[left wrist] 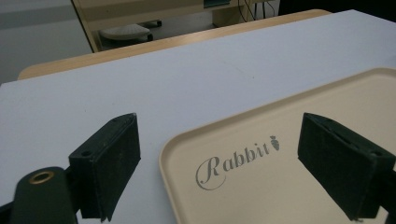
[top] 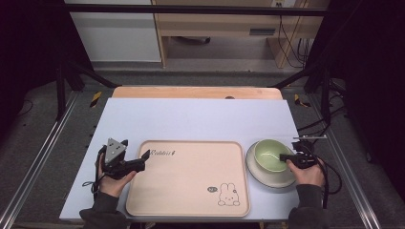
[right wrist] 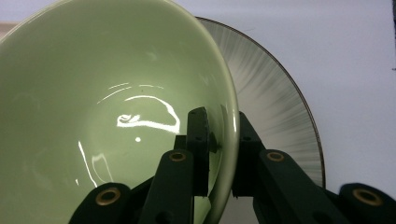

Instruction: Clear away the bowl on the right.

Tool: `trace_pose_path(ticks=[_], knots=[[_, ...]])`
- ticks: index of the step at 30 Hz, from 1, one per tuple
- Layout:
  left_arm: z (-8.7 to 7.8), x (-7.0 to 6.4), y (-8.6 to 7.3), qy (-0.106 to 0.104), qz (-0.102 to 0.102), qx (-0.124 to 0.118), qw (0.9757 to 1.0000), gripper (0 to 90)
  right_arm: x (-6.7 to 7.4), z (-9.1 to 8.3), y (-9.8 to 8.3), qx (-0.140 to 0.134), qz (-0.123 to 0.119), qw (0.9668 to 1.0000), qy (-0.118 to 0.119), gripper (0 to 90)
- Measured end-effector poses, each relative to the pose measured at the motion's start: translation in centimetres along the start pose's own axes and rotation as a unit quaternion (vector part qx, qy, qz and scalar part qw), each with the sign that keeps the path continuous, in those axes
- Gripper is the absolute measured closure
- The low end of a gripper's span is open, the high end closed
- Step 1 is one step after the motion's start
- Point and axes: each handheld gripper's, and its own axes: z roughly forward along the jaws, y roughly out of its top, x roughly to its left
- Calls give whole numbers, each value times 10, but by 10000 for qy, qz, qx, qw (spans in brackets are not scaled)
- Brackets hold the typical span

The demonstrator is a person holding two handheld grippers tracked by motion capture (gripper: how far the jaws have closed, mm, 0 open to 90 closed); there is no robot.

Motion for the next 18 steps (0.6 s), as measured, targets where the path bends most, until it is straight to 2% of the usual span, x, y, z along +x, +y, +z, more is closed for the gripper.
trace_pose_path(ticks=[10,18], knots=[[1,-1,-1,-18,51,35,10000,128,-1,0,2,-18,172,9998,32,835],[1,-1,0,-11,25,26,10000,128,-1,0,3,-36,92,9999,-22,837]])
